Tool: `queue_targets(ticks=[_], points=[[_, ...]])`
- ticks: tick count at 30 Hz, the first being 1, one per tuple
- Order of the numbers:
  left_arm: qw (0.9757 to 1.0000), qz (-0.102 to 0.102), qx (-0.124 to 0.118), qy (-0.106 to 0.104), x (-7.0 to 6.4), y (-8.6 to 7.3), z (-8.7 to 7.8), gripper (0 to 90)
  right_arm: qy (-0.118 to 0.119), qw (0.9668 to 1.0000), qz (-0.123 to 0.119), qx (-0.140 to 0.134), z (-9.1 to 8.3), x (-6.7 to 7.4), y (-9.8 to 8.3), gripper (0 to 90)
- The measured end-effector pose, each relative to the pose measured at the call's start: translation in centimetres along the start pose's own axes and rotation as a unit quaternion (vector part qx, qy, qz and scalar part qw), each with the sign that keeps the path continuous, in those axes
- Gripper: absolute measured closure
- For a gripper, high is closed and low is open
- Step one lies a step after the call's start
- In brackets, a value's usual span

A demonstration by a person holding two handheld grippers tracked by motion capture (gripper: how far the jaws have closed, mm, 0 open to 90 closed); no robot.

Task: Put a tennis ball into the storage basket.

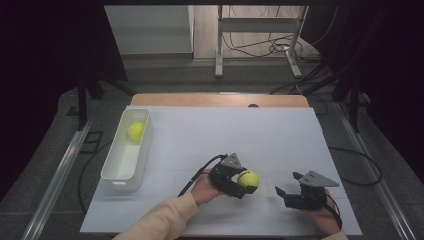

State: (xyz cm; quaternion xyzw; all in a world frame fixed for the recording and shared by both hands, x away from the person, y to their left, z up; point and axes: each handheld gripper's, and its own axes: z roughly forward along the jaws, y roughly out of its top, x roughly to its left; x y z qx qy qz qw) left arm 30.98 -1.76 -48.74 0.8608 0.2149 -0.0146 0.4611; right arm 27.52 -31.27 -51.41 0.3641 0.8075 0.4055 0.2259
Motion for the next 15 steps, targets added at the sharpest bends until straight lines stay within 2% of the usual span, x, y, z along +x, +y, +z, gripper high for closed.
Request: queue_targets(ticks=[15], points=[[0.9996,-0.009,-0.018,0.018,1.0,0.3,-2.4,26.3,0.0,1.0,0.0,0.0,0.0,0.0,0.0,16.2]])
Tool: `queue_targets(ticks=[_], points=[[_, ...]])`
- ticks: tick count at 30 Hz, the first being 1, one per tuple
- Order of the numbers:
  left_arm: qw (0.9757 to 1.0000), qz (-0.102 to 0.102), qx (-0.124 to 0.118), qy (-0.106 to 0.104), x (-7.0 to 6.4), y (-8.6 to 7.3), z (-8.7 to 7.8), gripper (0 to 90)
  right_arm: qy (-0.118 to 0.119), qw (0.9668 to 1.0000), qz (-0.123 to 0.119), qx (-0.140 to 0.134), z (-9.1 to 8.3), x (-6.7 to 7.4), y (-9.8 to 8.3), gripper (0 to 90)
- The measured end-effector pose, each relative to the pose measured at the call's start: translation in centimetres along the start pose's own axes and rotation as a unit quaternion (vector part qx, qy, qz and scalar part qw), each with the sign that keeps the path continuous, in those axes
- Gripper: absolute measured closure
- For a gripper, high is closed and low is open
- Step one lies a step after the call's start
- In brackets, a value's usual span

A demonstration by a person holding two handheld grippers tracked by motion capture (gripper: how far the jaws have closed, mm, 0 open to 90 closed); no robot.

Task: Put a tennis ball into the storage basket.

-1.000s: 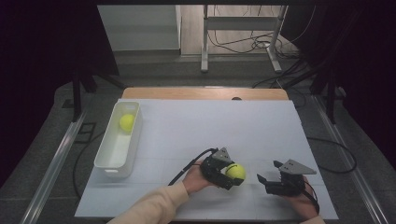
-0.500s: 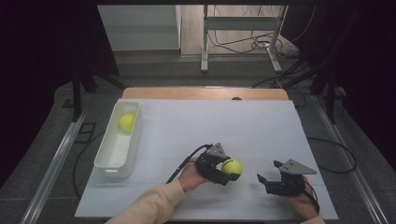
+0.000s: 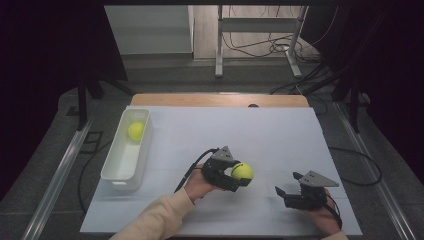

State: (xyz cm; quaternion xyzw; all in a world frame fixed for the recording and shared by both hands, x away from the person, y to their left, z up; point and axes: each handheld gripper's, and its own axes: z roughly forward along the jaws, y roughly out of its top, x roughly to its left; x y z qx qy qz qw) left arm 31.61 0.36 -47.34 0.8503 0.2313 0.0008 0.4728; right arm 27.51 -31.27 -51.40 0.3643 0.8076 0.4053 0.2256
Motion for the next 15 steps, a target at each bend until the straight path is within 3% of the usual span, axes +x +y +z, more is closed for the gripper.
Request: queue_targets(ticks=[15], points=[[0.9995,-0.012,-0.024,0.015,1.1,0.7,-2.6,26.3,-0.001,1.0,0.0,0.0,0.0,0.0,0.0,16.2]])
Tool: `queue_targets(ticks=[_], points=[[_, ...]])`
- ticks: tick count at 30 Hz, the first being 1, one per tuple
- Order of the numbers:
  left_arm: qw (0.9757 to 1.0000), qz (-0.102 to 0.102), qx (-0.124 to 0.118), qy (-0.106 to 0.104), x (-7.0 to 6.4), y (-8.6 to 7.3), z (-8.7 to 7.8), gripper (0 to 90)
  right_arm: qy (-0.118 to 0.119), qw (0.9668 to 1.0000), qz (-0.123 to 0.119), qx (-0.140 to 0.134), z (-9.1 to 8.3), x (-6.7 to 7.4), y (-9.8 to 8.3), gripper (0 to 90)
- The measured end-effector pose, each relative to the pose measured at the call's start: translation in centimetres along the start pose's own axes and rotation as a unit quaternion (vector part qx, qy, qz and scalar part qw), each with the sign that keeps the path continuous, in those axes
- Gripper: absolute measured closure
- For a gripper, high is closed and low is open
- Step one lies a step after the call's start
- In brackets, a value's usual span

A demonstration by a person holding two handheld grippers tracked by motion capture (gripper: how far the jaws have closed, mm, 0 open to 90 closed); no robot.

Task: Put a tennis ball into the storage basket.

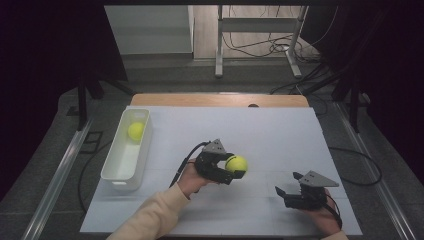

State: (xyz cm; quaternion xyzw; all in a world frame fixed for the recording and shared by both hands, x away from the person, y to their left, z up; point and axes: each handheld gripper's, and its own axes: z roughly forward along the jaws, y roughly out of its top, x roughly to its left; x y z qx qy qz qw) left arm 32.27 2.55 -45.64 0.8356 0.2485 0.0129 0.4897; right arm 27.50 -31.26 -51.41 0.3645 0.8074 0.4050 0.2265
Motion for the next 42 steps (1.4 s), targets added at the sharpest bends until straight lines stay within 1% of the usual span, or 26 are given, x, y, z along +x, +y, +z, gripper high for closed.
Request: queue_targets(ticks=[12,22,33,42], points=[[0.9997,-0.007,-0.017,0.015,0.8,0.3,-1.6,26.2,0.0,1.0,-0.001,0.001,0.0,0.0,0.0,16.2],[0.9988,-0.011,-0.036,0.029,1.4,0.7,-3.4,26.2,-0.001,1.0,-0.001,0.0,0.0,0.0,0.0,16.2],[0.9978,-0.016,-0.049,0.041,1.8,0.9,-4.5,26.2,0.0,1.0,-0.002,0.0,0.0,0.0,0.0,16.2],[0.9969,-0.017,-0.059,0.05,2.1,1.1,-5.4,26.2,-0.001,1.0,-0.002,-0.001,-0.1,0.0,0.0,16.3]])
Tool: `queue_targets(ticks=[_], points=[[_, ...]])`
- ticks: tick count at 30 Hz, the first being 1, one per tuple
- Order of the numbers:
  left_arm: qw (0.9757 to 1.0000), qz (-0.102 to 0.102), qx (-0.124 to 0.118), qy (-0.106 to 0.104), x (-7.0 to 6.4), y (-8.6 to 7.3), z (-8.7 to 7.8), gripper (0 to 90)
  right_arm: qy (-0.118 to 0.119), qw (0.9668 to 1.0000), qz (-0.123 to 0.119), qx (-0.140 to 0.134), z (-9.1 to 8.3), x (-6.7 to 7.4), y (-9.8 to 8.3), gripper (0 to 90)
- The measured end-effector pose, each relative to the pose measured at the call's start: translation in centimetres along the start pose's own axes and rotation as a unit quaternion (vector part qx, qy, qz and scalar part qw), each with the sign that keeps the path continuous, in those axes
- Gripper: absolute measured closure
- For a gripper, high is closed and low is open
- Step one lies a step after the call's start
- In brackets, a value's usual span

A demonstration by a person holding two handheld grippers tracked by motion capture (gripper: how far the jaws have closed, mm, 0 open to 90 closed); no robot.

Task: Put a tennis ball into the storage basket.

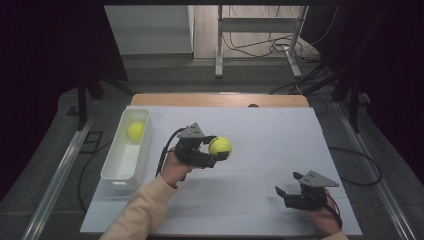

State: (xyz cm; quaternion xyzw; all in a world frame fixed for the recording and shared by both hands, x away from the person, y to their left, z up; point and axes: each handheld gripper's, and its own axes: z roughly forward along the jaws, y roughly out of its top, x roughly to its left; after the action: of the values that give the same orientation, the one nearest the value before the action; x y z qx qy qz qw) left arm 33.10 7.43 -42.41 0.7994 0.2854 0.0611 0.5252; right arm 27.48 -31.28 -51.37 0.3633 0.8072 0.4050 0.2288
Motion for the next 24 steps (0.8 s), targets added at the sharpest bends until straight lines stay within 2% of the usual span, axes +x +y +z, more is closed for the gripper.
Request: queue_targets(ticks=[24], points=[[0.999,-0.004,-0.02,0.039,1.3,0.3,-2.2,26.2,0.001,1.0,0.0,-0.001,0.0,0.0,0.0,16.3]])
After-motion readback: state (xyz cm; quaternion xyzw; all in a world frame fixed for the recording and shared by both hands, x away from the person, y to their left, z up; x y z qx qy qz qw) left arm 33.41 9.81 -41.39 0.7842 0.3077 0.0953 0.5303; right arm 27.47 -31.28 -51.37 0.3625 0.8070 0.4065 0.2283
